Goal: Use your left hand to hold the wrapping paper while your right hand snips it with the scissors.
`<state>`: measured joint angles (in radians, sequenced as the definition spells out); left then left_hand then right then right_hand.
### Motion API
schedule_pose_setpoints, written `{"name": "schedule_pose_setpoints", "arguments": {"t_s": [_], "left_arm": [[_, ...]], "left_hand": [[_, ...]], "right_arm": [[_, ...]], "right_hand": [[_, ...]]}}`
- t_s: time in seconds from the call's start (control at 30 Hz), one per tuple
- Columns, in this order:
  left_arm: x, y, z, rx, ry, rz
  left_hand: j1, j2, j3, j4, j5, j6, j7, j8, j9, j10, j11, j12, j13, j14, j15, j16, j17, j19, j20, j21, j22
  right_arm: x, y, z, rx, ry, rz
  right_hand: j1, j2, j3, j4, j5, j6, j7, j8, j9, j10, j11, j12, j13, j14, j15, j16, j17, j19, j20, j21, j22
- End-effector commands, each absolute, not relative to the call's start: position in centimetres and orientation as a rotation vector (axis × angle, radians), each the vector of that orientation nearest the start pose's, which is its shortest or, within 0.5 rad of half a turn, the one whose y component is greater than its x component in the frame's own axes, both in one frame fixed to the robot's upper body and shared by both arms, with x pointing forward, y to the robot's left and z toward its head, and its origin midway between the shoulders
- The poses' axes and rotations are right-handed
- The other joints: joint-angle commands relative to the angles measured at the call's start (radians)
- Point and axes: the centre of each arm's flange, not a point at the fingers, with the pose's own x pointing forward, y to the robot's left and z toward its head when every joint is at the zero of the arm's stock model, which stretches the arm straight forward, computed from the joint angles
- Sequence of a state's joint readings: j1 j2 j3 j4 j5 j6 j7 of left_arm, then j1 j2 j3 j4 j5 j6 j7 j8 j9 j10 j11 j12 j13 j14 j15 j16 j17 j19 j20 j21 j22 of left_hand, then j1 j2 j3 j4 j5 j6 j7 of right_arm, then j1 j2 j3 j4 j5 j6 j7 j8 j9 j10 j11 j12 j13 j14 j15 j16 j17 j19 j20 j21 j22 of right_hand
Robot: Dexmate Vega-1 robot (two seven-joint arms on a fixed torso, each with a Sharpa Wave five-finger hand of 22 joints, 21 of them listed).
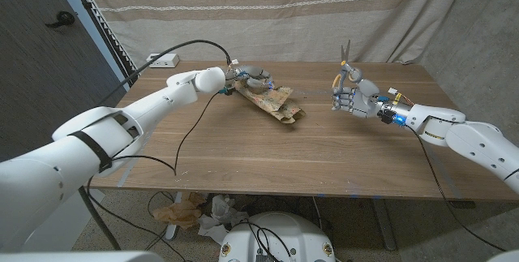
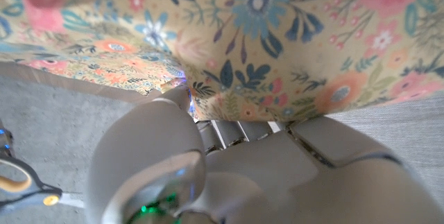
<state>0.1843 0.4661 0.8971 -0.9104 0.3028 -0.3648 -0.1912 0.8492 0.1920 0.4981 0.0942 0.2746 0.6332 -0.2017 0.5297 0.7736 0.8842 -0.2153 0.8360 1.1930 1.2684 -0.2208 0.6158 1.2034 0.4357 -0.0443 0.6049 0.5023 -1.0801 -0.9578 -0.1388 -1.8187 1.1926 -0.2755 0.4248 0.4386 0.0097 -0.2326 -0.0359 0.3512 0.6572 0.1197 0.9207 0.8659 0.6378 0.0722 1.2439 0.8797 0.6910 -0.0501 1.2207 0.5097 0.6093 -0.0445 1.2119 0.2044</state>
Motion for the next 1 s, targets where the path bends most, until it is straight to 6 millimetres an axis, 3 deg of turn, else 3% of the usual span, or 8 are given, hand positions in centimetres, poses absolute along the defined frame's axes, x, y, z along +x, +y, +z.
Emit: {"name": "schedule_pose_setpoints", "arguments": {"t_s": [0.03, 0.2, 0.37, 0.7, 1.0], "left_arm": [[71.1, 16.3, 9.5, 1.097, -0.647, -0.346], [71.1, 16.2, 9.2, 1.051, -0.656, -0.353], [70.9, 16.1, 9.0, 1.001, -0.668, -0.355], [70.4, 16.4, 8.7, 0.938, -0.668, -0.335], [70.2, 16.8, 9.8, 0.957, -0.691, -0.355]], "left_hand": [[-0.022, -0.004, 0.017, 0.007, -0.013, -0.005, 0.004, 0.026, 0.051, 0.035, 0.001, 0.028, 0.015, 0.065, 0.003, 0.101, 0.034, 0.032, -0.077, 0.033, 0.018], [-0.039, -0.008, 0.028, 0.014, -0.023, -0.002, 0.009, 0.027, 0.057, 0.041, 0.002, 0.047, 0.019, 0.105, 0.005, 0.210, 0.041, 0.049, -0.092, 0.059, 0.031], [-0.050, -0.010, 0.035, 0.017, -0.029, -0.008, 0.011, 0.028, 0.066, 0.050, 0.003, 0.073, 0.033, 0.096, 0.006, 0.265, 0.036, 0.044, -0.092, 0.071, 0.038], [-0.063, -0.010, 0.052, 0.013, -0.035, -0.024, 0.007, 0.026, 0.079, 0.034, 0.004, 0.118, 0.033, -0.027, 0.002, 0.185, -0.064, 0.012, -0.074, 0.077, 0.040], [-0.070, -0.010, 0.060, 0.006, -0.037, -0.016, -0.006, 0.028, 0.083, 0.023, 0.003, 0.134, 0.027, -0.024, 0.001, 0.170, -0.099, -0.001, -0.065, 0.076, 0.030]], "right_arm": [[53.4, -30.5, 0.0, 0.078, -0.244, 0.788], [53.3, -30.5, -0.1, 0.078, -0.241, 0.795], [53.3, -30.3, -0.3, 0.078, -0.233, 0.807], [53.3, -30.1, -0.2, 0.058, -0.233, 0.830], [53.5, -30.6, 0.5, 0.000, -0.232, 0.839]], "right_hand": [[0.005, 0.000, -0.001, -0.006, -0.001, 0.045, 0.047, -0.003, 0.004, 0.017, 0.003, 0.008, 0.001, -0.021, -0.043, 0.004, -0.001, 0.000, -0.002, 0.004, 0.004], [0.003, 0.000, -0.001, -0.006, -0.002, 0.045, 0.048, -0.001, 0.006, 0.015, 0.003, 0.011, 0.005, -0.019, -0.043, 0.006, -0.002, 0.001, -0.002, 0.004, 0.002], [0.002, 0.001, -0.001, -0.006, -0.003, 0.045, 0.047, -0.002, 0.005, 0.016, 0.003, 0.012, 0.003, -0.022, -0.045, 0.007, -0.001, 0.001, -0.002, 0.006, 0.003], [0.002, 0.001, -0.001, -0.008, -0.004, 0.046, 0.048, -0.003, 0.002, 0.015, 0.002, 0.014, 0.002, -0.019, -0.044, 0.008, -0.003, 0.001, -0.001, 0.006, 0.002], [0.001, 0.000, -0.001, -0.009, -0.005, 0.046, 0.049, -0.001, 0.004, 0.017, 0.006, 0.014, -0.003, -0.019, -0.047, 0.008, -0.006, 0.007, -0.006, 0.012, 0.006]]}}
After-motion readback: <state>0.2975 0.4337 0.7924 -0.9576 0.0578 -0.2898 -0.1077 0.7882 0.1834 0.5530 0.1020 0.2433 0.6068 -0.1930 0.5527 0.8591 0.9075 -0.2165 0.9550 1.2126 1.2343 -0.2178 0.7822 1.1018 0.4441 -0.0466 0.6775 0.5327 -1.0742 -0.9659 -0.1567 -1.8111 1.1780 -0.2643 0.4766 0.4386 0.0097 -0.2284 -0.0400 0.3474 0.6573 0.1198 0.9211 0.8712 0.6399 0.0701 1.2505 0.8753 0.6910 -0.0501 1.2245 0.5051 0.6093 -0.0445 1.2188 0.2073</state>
